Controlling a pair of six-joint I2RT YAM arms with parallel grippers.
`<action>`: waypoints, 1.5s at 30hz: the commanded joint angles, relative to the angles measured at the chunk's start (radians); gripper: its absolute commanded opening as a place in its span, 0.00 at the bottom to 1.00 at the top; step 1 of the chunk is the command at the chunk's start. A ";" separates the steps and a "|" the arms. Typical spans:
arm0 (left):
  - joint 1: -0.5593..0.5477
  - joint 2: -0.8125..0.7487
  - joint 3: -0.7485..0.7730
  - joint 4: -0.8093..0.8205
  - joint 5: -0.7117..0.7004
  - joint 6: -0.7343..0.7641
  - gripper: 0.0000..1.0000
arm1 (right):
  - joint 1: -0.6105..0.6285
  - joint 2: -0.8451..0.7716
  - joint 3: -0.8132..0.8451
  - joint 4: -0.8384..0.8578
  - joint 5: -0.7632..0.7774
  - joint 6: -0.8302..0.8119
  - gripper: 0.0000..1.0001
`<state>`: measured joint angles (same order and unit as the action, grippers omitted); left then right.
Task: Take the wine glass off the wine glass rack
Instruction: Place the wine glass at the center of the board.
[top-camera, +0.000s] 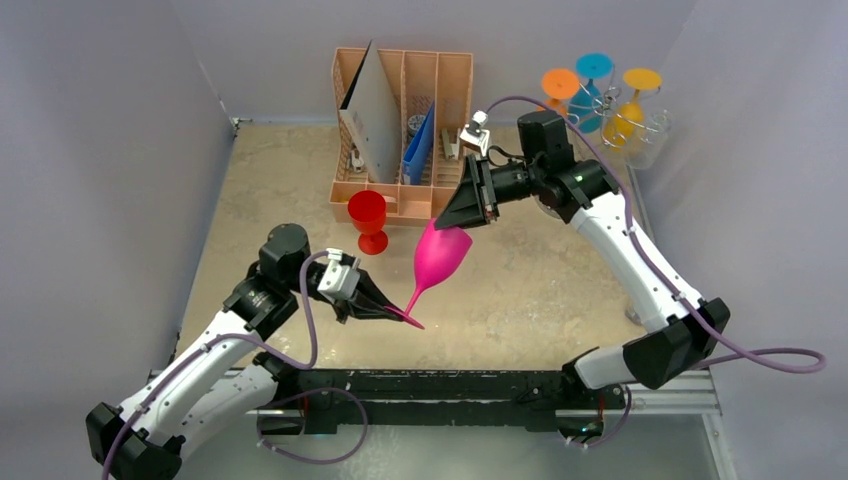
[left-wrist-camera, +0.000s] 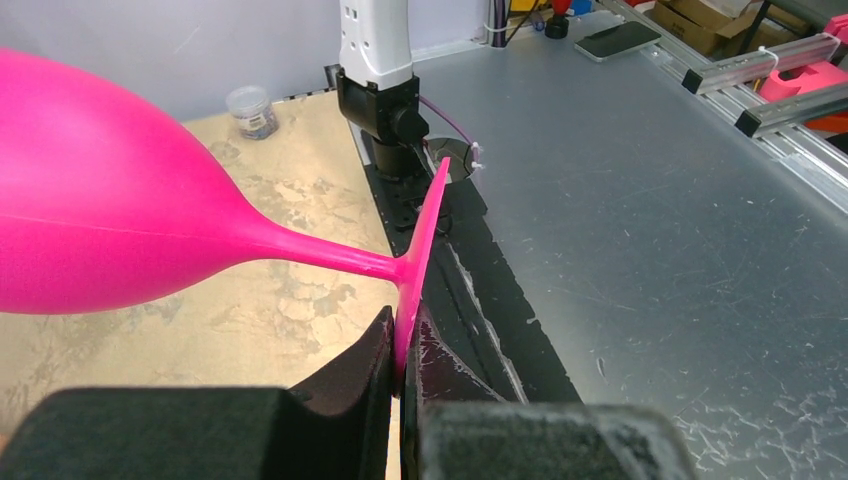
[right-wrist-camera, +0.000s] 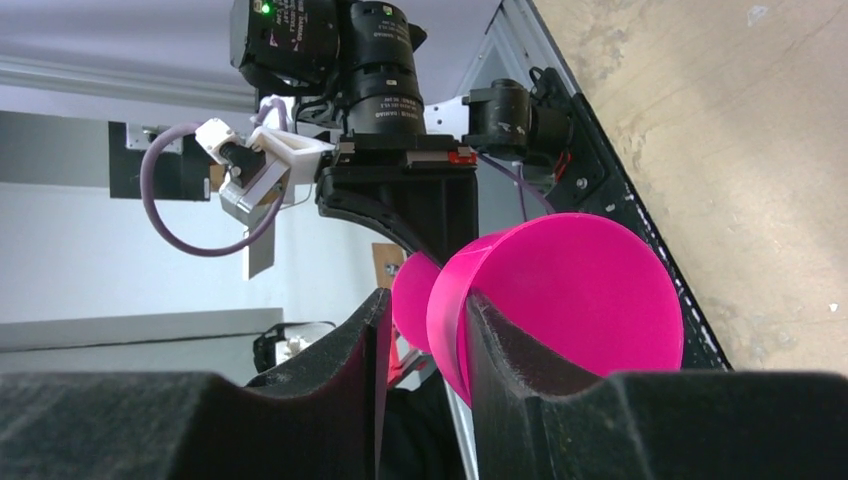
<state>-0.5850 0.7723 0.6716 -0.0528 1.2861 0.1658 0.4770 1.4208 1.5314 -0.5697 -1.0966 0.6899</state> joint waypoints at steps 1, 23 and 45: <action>-0.002 0.001 0.052 -0.031 -0.004 0.033 0.00 | 0.002 -0.012 0.060 -0.130 -0.059 -0.088 0.32; -0.002 0.026 0.088 -0.024 -0.018 0.011 0.00 | 0.003 -0.072 -0.023 0.055 -0.165 0.008 0.19; -0.001 0.009 0.077 0.002 -0.151 -0.049 0.13 | 0.004 -0.099 -0.031 0.021 -0.129 -0.039 0.00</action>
<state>-0.5915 0.7841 0.7238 -0.0925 1.2316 0.1627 0.4686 1.3594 1.5028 -0.5316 -1.2102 0.6907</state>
